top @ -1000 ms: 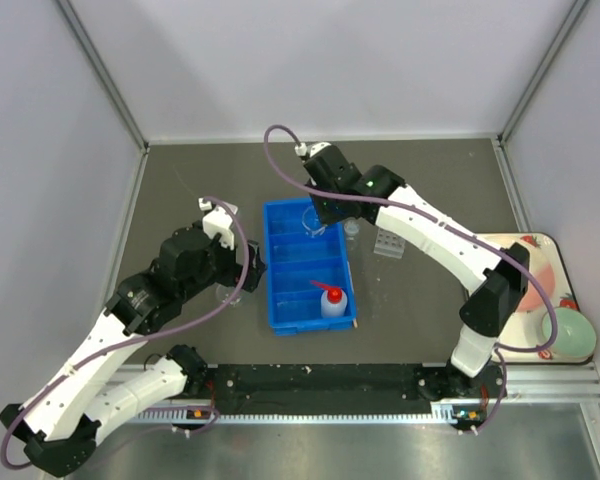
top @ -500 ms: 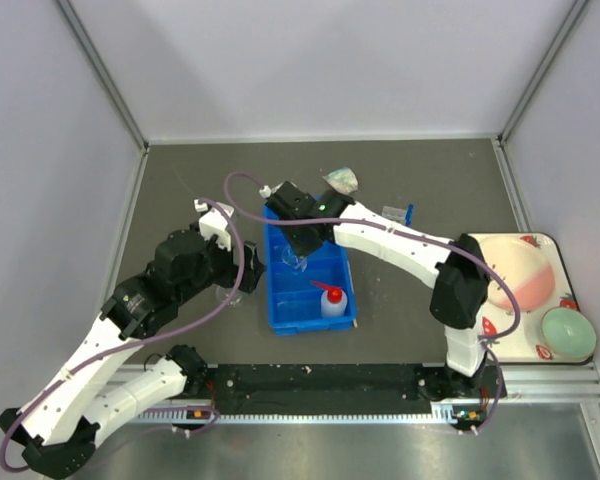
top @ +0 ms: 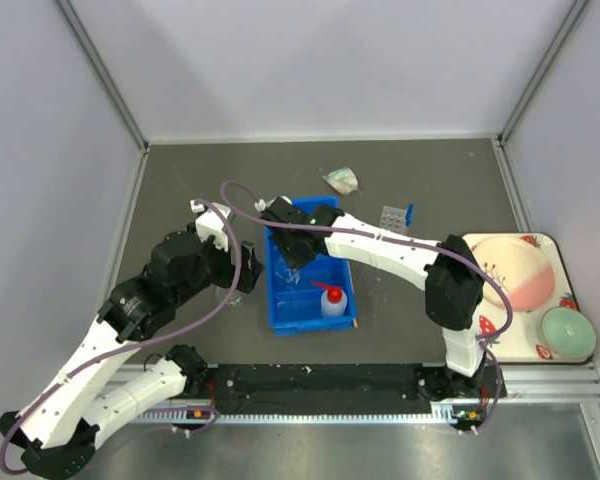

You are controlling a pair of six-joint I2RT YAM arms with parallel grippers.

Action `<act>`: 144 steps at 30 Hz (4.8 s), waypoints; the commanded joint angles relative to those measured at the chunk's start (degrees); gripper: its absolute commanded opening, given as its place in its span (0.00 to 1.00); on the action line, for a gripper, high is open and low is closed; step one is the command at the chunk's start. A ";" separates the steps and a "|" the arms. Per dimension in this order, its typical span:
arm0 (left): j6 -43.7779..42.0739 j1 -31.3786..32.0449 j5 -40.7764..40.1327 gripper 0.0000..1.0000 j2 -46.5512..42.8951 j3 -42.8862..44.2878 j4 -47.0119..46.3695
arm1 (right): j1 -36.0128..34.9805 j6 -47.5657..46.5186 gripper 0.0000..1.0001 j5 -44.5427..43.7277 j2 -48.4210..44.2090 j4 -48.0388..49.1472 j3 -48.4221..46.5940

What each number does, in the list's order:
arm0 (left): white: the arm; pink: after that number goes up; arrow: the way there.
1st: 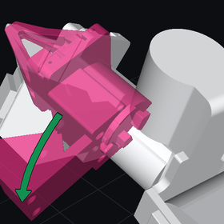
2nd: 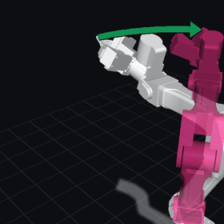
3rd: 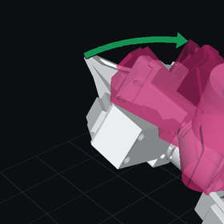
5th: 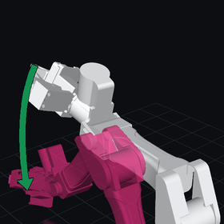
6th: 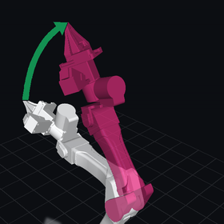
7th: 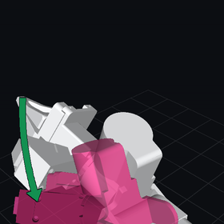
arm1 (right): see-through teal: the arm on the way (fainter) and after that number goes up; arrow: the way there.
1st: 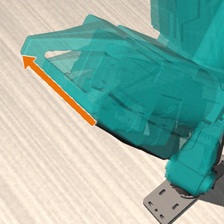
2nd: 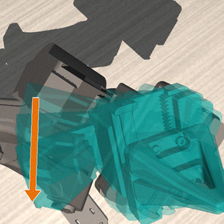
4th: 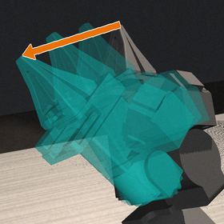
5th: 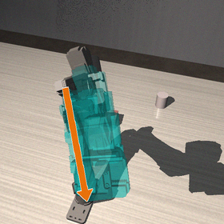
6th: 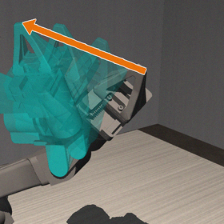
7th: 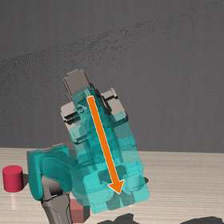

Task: Organize the chemistry lab equipment

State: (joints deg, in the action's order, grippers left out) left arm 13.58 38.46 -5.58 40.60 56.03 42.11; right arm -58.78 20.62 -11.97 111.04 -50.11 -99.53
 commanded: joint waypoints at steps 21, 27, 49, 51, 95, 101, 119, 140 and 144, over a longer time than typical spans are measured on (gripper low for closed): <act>1.44 -0.14 -1.01 0.99 -3.77 -1.01 1.75 | -1.60 5.48 0.00 1.86 2.24 12.31 7.24; 1.53 -0.14 -0.83 0.99 -4.30 -1.10 2.45 | -1.68 5.75 0.00 -0.95 3.04 12.49 7.59; 1.36 -0.14 -2.94 0.99 -3.51 -0.84 4.21 | -1.60 5.83 0.38 -3.06 -1.26 12.40 9.26; 1.18 -0.14 -3.55 0.99 -3.16 -0.40 4.47 | -1.68 5.66 0.39 -3.59 -2.75 11.79 9.17; 33.26 -11.21 -12.25 0.99 23.47 -11.11 -1.06 | -0.01 3.81 0.56 -15.46 -47.15 3.26 28.42; 34.05 -11.91 -12.08 0.99 24.61 -12.35 -0.89 | -0.10 3.99 0.56 -14.67 -47.94 3.79 29.83; 34.23 -12.88 -13.40 0.99 27.25 -15.07 -1.06 | -0.01 5.04 0.56 -12.73 -48.99 5.98 33.34; 33.35 -13.14 -11.82 0.80 28.04 -16.30 -3.44 | -0.01 5.57 0.54 -12.47 -49.26 6.86 35.10; 33.26 -13.14 -11.64 0.64 27.96 -16.57 -3.35 | -0.01 5.66 0.52 -12.20 -49.35 7.04 35.19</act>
State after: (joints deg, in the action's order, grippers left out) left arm 46.78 25.58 -17.39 69.82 40.29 40.01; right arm -59.09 25.63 -24.53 62.98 -45.06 -64.47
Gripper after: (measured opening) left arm 0.853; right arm 0.526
